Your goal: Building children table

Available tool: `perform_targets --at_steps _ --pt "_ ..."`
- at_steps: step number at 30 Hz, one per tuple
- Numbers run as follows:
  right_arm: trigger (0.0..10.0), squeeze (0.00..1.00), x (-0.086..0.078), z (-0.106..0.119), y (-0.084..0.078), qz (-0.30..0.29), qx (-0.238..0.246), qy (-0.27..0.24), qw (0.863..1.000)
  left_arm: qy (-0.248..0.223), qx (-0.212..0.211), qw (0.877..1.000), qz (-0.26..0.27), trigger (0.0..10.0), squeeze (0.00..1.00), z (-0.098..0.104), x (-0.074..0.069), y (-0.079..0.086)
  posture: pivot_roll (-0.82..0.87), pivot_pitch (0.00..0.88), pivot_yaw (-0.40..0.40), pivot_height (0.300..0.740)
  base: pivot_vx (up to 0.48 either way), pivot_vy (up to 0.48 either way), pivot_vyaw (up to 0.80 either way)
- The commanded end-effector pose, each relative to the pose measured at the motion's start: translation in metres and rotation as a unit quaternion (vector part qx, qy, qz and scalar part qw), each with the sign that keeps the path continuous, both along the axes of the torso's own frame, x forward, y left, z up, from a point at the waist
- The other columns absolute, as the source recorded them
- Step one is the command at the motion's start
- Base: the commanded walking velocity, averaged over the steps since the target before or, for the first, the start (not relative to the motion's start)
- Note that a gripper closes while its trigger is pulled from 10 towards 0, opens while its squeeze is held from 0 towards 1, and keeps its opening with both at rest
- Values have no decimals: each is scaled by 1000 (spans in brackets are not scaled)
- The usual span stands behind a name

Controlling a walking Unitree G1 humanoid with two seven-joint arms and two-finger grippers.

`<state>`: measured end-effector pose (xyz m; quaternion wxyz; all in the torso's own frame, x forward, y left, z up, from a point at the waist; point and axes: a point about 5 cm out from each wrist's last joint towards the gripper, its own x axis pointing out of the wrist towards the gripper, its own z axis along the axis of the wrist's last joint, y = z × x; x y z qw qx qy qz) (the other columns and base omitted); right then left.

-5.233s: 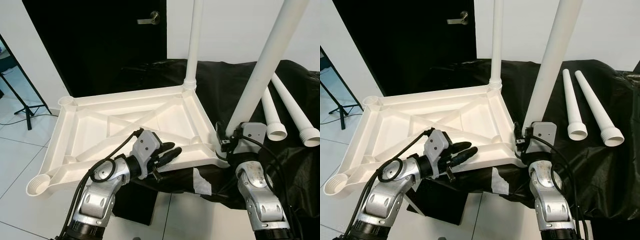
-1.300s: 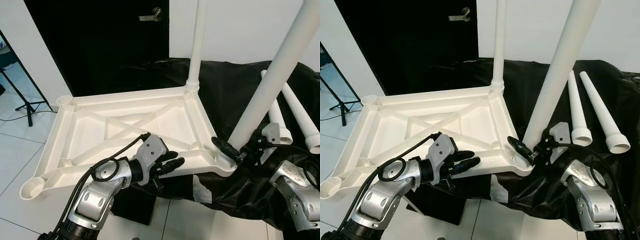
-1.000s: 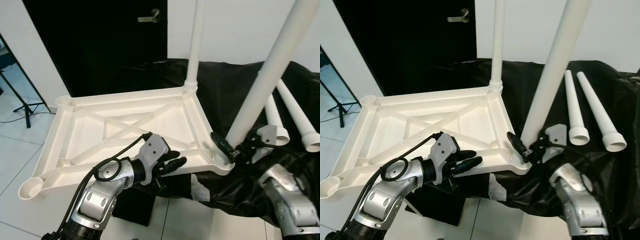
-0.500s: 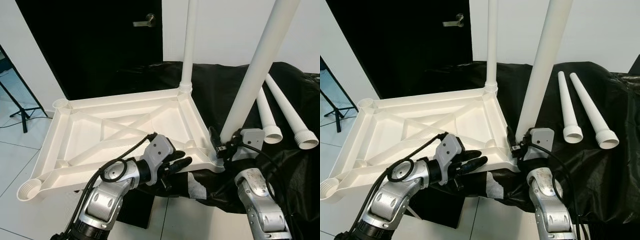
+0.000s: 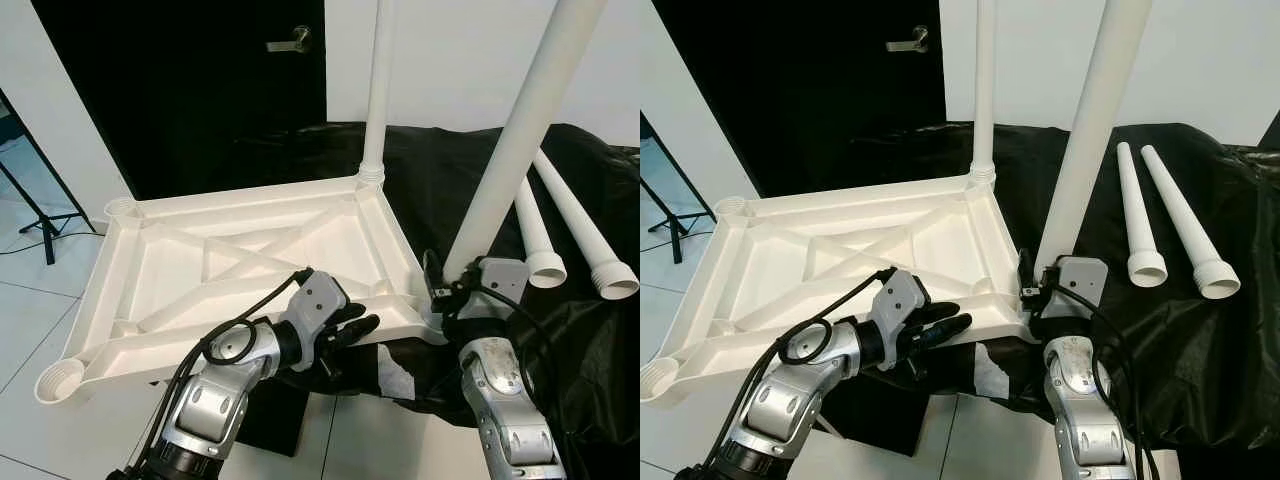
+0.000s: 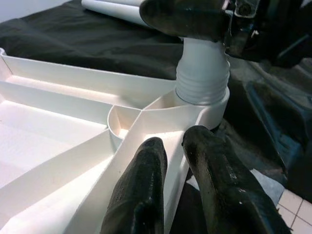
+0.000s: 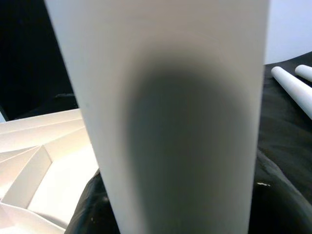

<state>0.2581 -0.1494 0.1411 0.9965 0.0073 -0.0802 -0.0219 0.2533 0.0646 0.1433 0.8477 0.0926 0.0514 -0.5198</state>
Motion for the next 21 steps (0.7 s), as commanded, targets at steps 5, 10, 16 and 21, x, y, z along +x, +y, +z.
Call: perform_targets --at_steps 5,10,16,21 --pt "10000 0 -2 -23 -6 -23 7 51 998 -10 -1 991 132 10000 0 -13 9 8 27 0 27 740 0 0 0" --pt "10000 1000 -4 -25 -6 -24 9 48 999 -9 -1 990 142 10000 0 -19 8 7 26 0 26 740 0 0 0" --pt "10000 1000 -6 -21 -6 -10 4 31 999 -14 -1 990 143 10000 0 -17 10 9 23 0 28 740 0 0 0" --pt "10000 0 -8 -16 -11 23 -8 14 1000 -25 -3 989 144 10000 0 -13 13 11 15 0 31 740 0 0 0"
